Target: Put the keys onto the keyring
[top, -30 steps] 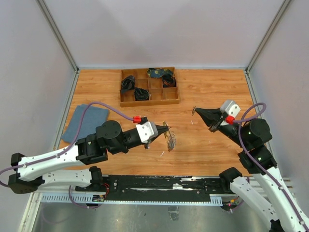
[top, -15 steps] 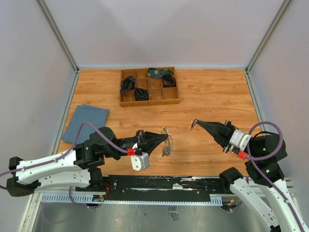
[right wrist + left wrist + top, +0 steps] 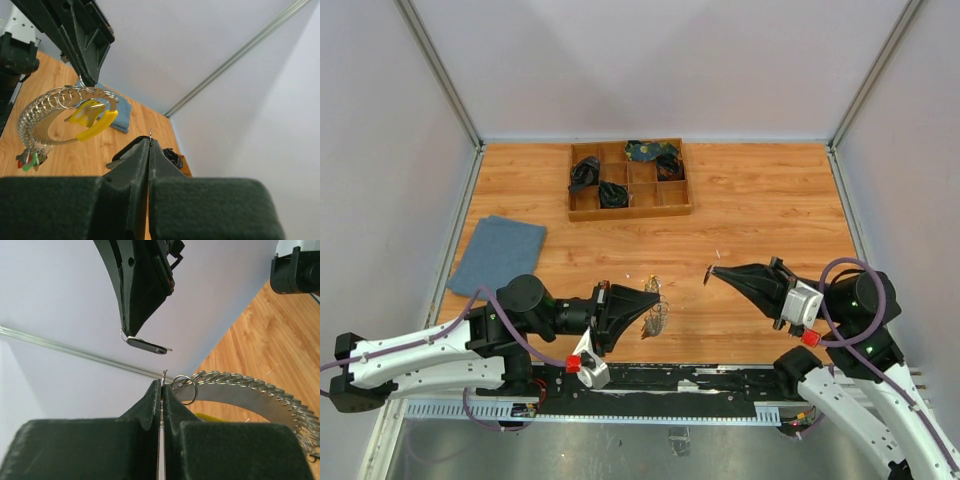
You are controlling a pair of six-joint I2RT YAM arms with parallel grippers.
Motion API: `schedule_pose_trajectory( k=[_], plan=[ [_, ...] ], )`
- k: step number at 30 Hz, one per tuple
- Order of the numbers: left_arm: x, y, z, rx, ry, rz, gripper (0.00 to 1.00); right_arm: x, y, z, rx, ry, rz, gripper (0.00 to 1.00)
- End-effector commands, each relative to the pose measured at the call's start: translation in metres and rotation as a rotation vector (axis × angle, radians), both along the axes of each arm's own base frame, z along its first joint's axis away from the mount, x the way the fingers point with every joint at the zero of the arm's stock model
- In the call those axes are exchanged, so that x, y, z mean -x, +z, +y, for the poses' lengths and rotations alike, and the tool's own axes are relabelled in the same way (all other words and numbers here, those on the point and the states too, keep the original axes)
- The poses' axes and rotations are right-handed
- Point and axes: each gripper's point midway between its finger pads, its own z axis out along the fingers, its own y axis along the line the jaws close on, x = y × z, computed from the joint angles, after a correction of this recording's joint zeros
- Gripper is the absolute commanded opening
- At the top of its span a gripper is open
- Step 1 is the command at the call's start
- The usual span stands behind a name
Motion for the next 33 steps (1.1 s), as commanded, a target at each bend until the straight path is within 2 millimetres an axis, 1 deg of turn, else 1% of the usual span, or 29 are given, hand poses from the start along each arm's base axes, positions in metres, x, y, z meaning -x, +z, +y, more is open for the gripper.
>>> schedule_pose_trajectory(
  k=[1,5,12,21,26,29,31,33],
  plan=[
    [0.003,0.010,0.000,0.029,-0.012,-0.129,0.01,0.003,-0.012,0.008,0.060,0.028,-0.032,0.00],
    [0.001,0.006,-0.001,0.020,0.000,-0.152,0.01,0.004,-0.020,0.015,0.084,0.037,-0.050,0.00],
    [0.001,0.006,0.003,0.034,0.005,-0.159,0.00,0.006,-0.039,0.031,0.141,0.054,-0.085,0.00],
    [0.001,0.008,0.006,0.062,0.012,-0.123,0.00,0.008,-0.044,0.043,0.158,0.063,-0.110,0.00],
    [-0.006,0.016,0.003,0.092,0.037,0.095,0.01,0.000,-0.048,0.045,0.184,0.021,-0.131,0.00],
    [-0.014,0.022,0.004,0.164,0.068,0.283,0.01,-0.004,-0.048,0.043,0.205,0.000,-0.150,0.00],
    [-0.018,0.022,0.005,0.198,0.083,0.380,0.01,-0.005,-0.047,0.043,0.212,-0.007,-0.165,0.00],
    [-0.026,0.023,0.008,0.256,0.119,0.494,0.00,-0.006,-0.047,0.042,0.222,-0.011,-0.176,0.00]
  ],
)
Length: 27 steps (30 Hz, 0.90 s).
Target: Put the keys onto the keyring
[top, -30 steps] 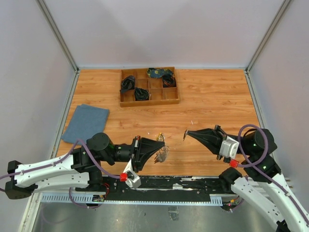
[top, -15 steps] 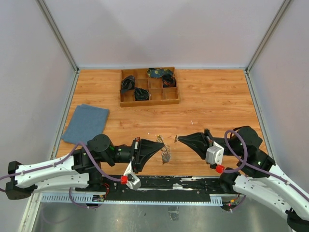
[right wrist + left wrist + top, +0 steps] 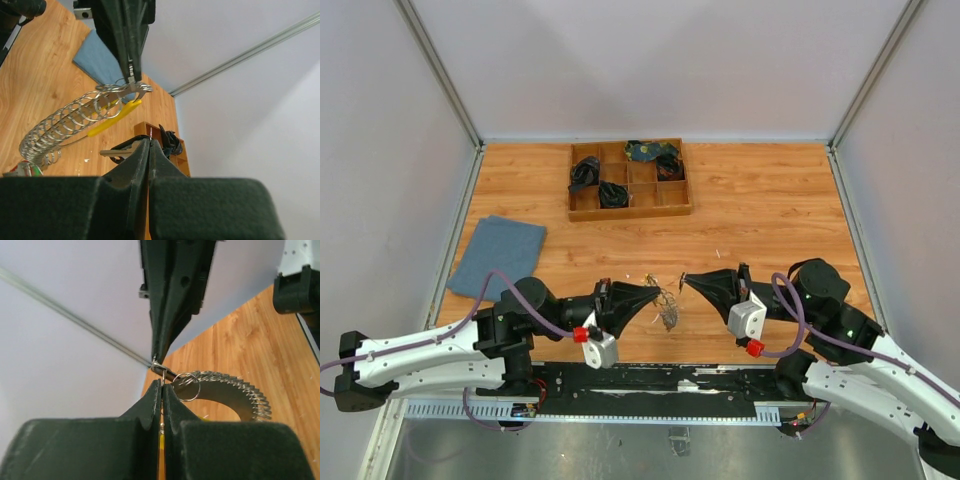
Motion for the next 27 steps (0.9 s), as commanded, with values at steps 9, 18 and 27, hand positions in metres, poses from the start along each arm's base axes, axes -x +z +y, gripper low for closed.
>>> schedule_pose_trajectory(
  k=[9,18,27],
  plan=[
    [-0.023,0.041,0.022,0.430,0.105,0.640,0.00,-0.005,0.006,0.001,0.057,-0.015,-0.111,0.00],
    [-0.028,0.015,0.006,0.337,0.158,0.788,0.01,-0.002,0.008,0.009,0.105,0.021,-0.057,0.00],
    [-0.031,-0.006,-0.012,0.181,0.211,0.810,0.01,0.002,-0.001,0.011,0.187,0.031,0.026,0.00]
  ],
)
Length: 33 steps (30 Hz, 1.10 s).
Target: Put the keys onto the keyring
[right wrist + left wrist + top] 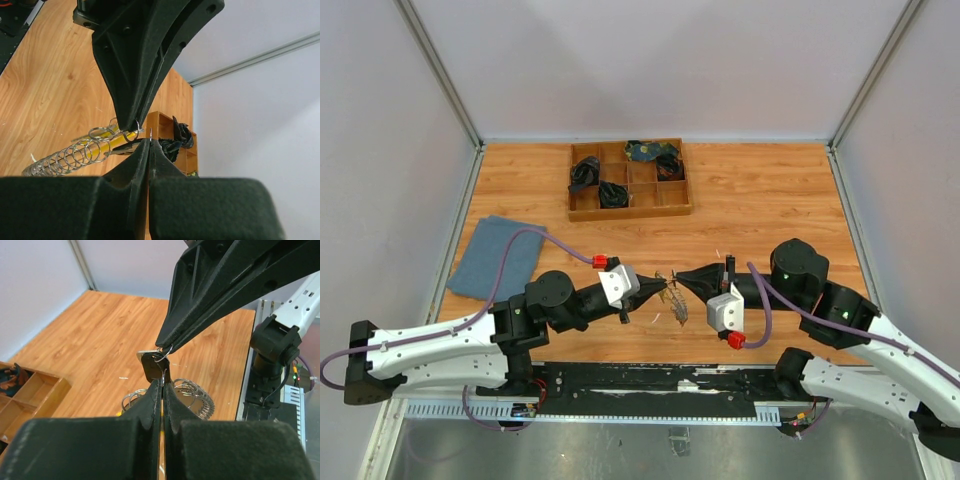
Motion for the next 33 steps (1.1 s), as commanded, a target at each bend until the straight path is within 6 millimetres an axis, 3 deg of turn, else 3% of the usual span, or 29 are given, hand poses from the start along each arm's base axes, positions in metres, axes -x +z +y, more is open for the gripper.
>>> schedule_pose_trajectory(
  k=[1,20,33],
  plan=[
    [0.0011,0.0207,0.0008,0.036,-0.002,-0.005,0.00,0.0079,-0.0012,-0.0030,0.032,0.009,0.039,0.01],
    [-0.0027,0.0217,0.0006,0.018,0.016,-0.020,0.00,0.0042,-0.0055,-0.0035,0.065,-0.014,0.040,0.01],
    [-0.0017,0.0183,-0.0021,-0.002,0.005,-0.020,0.00,0.0005,0.0039,-0.0039,0.028,-0.034,0.012,0.01]
  ],
)
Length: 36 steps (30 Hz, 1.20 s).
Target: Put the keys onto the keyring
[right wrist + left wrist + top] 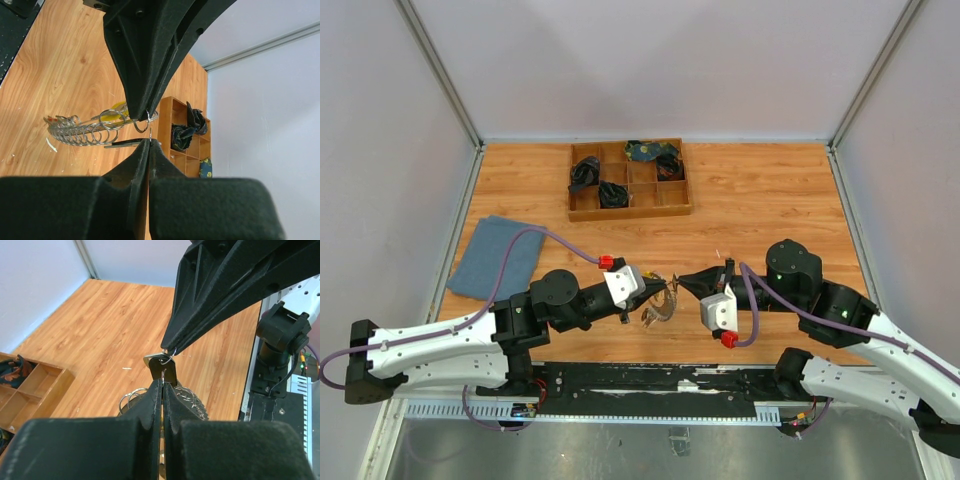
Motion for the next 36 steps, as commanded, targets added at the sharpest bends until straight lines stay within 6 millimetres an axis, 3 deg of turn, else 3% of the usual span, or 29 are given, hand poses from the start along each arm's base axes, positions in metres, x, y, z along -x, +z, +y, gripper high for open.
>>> schedule_pose_trajectory(
  k=[1,36],
  plan=[
    [0.001,0.029,-0.002,0.066,-0.010,-0.028,0.00,0.002,0.024,0.001,-0.064,0.003,-0.038,0.01],
    [-0.002,0.029,0.000,0.053,0.008,-0.029,0.01,0.013,-0.006,0.005,0.042,0.061,0.030,0.01]
  ],
)
